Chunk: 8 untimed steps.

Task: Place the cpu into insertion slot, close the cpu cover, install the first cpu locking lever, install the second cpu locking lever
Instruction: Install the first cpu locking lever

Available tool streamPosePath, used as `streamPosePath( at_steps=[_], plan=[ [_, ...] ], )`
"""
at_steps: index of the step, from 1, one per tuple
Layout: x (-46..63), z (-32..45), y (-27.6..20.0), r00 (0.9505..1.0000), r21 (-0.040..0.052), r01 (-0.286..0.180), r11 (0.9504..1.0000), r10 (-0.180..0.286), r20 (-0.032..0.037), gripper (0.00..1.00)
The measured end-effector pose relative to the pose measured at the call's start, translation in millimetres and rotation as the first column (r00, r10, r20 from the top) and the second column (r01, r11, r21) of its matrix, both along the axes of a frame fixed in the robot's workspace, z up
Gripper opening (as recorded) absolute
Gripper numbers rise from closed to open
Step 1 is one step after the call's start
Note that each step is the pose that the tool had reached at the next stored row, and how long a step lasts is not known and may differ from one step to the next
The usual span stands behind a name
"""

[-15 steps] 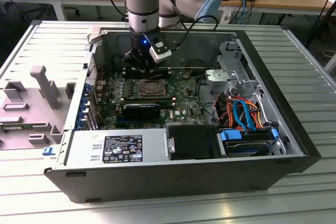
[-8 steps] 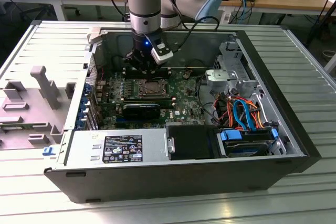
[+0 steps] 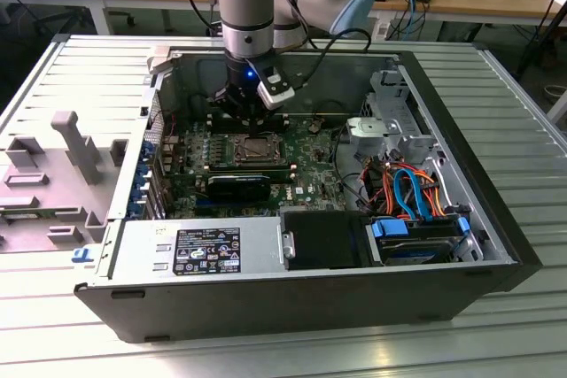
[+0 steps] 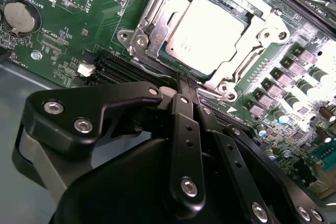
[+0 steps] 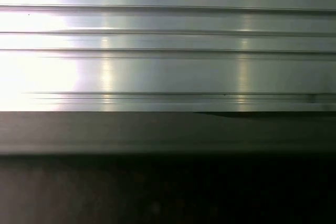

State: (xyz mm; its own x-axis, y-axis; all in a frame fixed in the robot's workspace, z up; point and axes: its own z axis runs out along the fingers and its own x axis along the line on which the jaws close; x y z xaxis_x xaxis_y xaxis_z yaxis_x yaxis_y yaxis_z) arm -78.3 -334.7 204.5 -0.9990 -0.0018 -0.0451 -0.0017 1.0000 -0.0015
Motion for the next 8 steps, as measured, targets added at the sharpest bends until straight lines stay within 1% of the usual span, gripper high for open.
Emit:
streamPosePath(
  at_steps=[6, 8],
  plan=[
    [4.6, 0.0, 0.0, 1.0000, 0.0000, 0.000, 1.0000, 0.000, 0.0001, 0.11],
    [4.8, -0.1, -1.9, 1.0000, 0.0002, 0.000, 1.0000, 0.000, 0.0001, 0.11]
  ],
)
